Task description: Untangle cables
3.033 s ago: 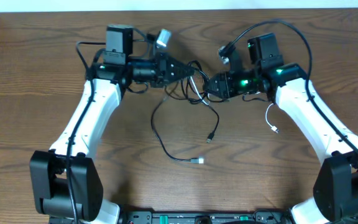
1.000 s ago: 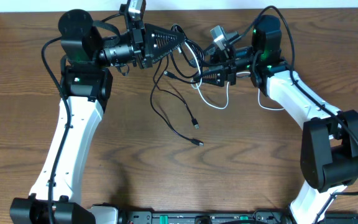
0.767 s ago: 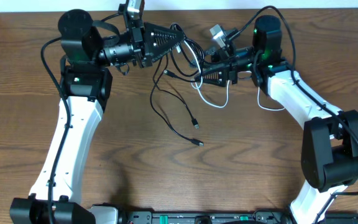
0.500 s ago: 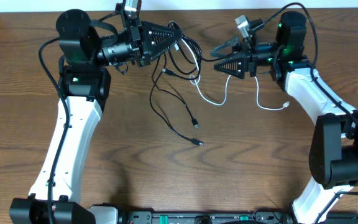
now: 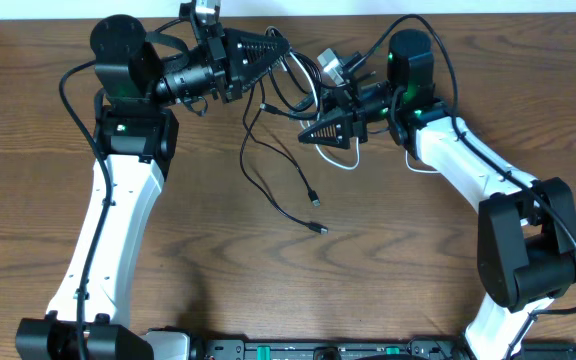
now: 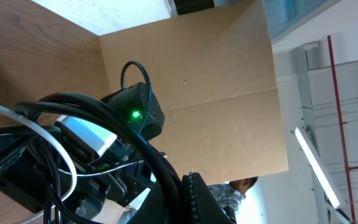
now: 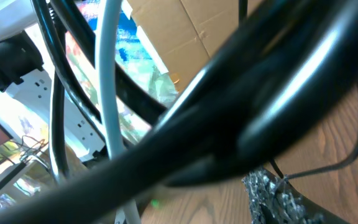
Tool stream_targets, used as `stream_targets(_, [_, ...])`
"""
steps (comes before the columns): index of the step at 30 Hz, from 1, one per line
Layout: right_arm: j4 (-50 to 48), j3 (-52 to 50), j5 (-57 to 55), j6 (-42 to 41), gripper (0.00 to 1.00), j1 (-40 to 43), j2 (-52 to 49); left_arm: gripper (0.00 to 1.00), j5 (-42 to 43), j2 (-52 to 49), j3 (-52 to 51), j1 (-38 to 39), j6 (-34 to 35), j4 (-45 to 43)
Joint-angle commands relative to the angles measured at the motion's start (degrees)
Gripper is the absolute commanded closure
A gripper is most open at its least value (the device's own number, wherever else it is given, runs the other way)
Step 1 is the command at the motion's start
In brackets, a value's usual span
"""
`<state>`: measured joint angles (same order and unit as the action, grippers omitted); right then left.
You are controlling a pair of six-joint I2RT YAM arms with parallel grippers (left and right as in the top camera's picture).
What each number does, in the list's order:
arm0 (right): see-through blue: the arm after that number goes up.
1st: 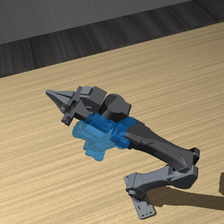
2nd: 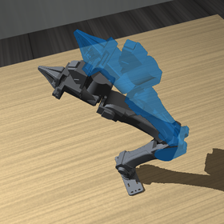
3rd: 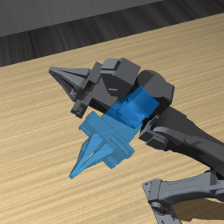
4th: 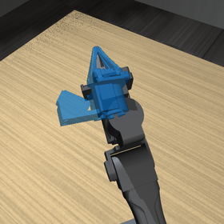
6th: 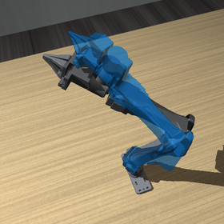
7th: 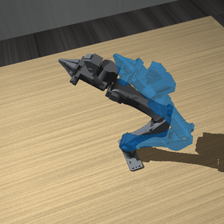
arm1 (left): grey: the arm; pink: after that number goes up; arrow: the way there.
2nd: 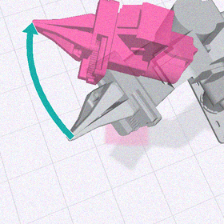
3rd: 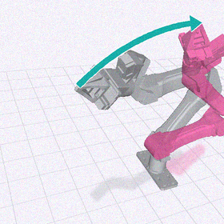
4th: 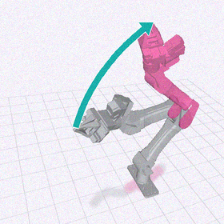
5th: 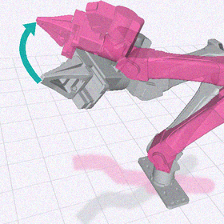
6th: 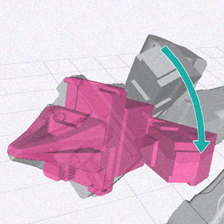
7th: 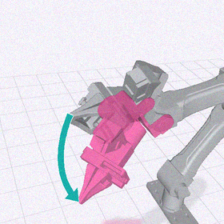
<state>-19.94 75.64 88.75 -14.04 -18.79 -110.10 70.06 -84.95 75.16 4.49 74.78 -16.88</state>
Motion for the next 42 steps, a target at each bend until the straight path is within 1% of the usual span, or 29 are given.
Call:
stream_targets(1, [-1.11,0.39,0.74,-1.64,0.43,0.76,0.44,0.93,-0.72,1.49,1.20,-0.31,-0.31,-0.37])
stream_targets(3, [-2.32,0.39,0.72,-2.73,0.64,1.14,0.44,0.93,-0.70,1.46,1.20,-0.31,-0.31,-0.37])
stream_targets(4, [-3.08,0.39,-0.61,-5.01,0.87,1.68,0.44,0.93,-0.72,1.49,1.20,-0.31,-0.31,-0.37])
stream_targets(5, [-3.02,0.39,-1.62,-6.10,0.93,1.97,0.44,0.92,-0.72,1.49,1.20,-0.31,-0.31,-0.37])
stream_targets(6, [-1.49,0.39,-6.60,-10.93,0.99,3.78,0.44,0.93,-0.68,1.49,1.20,-0.31,-0.33,-0.37])
stream_targets(7, [0.04,0.39,-8.55,-11.98,0.99,4.42,0.44,0.92,-0.48,1.49,1.20,-0.31,-0.39,-0.37])
stream_targets(8, [5.55,0.39,-14.05,-14.49,0.99,6.62,0.44,0.93,-0.04,1.49,1.20,-0.31,-1.92,-0.35])
stream_targets(9, [11.93,0.39,-18.14,-14.84,0.99,8.72,0.44,0.93,0.66,1.49,1.20,-0.31,-6.75,0.26])
stream_targets(11, [21.16,0.39,-19.78,-14.14,0.99,11.93,0.44,0.93,1.16,1.49,1.20,-0.31,-17.66,7.34])
stream_targets(12, [25.03,0.39,-17.99,-12.39,0.99,13.38,0.76,0.93,-0.07,1.44,1.20,-0.31,-23.74,14.25])
stream_targets(14, [33.20,0.39,-17.25,-7.76,0.99,15.98,2.82,0.93,-5.79,1.33,1.20,-0.17,-33.99,28.70])
stream_targets(16, [40.98,0.39,-18.21,-3.08,0.99,18.08,7.15,0.93,-19.87,0.66,1.18,-0.17,-47.82,46.40])
stream_targets(17, [42.58,0.39,-19.39,-2.84,0.99,18.34,8.20,0.92,-22.47,0.46,1.18,-0.17,-50.77,49.11])
stream_targets(18, [47.43,0.39,-24.98,-2.58,0.99,19.02,11.32,0.93,-25.20,0.39,1.18,-0.20,-53.79,51.52])
stream_targets(21, [58.23,0.39,-42.88,-2.60,0.99,21.64,17.59,0.93,-34.18,0.39,1.18,-0.20,-54.86,54.12])
stream_targets(23, [65.42,0.39,-58.36,-3.87,0.99,24.33,21.77,0.92,-38.27,0.39,1.18,-0.20,-54.86,54.84])
stream_targets(26, [74.40,0.39,-78.49,-8.22,0.99,28.37,26.25,0.93,-41.18,0.39,1.18,-0.20,-54.88,54.84])
stream_targets(27, [76.61,0.39,-83.23,-8.94,0.99,29.53,27.34,0.93,-41.72,0.39,1.18,-0.20,-54.88,54.82])
stream_targets(29, [78.84,0.39,-85.24,-9.03,0.99,31.26,28.26,0.92,-42.25,0.39,1.18,-0.20,-55.01,54.82])
stream_targets(31, [78.73,0.39,-78.14,-3.74,0.99,31.34,28.17,0.93,-41.20,0.39,1.18,-0.17,-55.98,55.04])
stream_targets(32, [77.99,0.39,-70.93,1.68,0.99,30.77,27.91,0.92,-39.78,0.39,1.18,-0.13,-56.94,55.01])
stream_targets(33, [77.61,0.39,-65.35,5.33,0.97,30.27,27.78,0.93,-36.13,0.39,1.18,-0.13,-59.01,54.99])
stream_targets(34, [76.87,0.39,-57.44,10.12,0.92,28.98,27.54,0.93,-33.11,0.39,1.18,-0.13,-61.09,54.97])
stream_targets(36, [74.82,0.39,-49.24,13.57,0.74,25.66,27.41,0.93,-25.46,0.39,1.18,-0.13,-67.21,55.25])
stream_targets(37, [73.44,0.39,-47.69,13.55,0.60,23.65,27.41,0.93,-20.68,0.39,1.18,-0.13,-70.36,55.58])
stream_targets(38, [72.00,0.39,-46.27,13.49,0.51,21.27,27.41,0.93,-17.66,0.39,1.18,-0.13,-72.24,55.91])
stream_targets(39, [70.97,0.39,-45.38,13.49,0.41,19.41,27.41,0.93,-14.27,0.39,1.18,-0.13,-73.96,56.30])
stream_targets(40, [69.64,0.39,-44.63,13.49,0.34,16.94,27.36,0.93,-12.57,0.39,1.18,-0.13,-74.40,56.57])
stream_targets(42, [67.80,0.39,-44.68,13.49,0.23,13.42,27.32,0.93,-10.32,0.39,1.18,-0.13,-74.38,56.87])
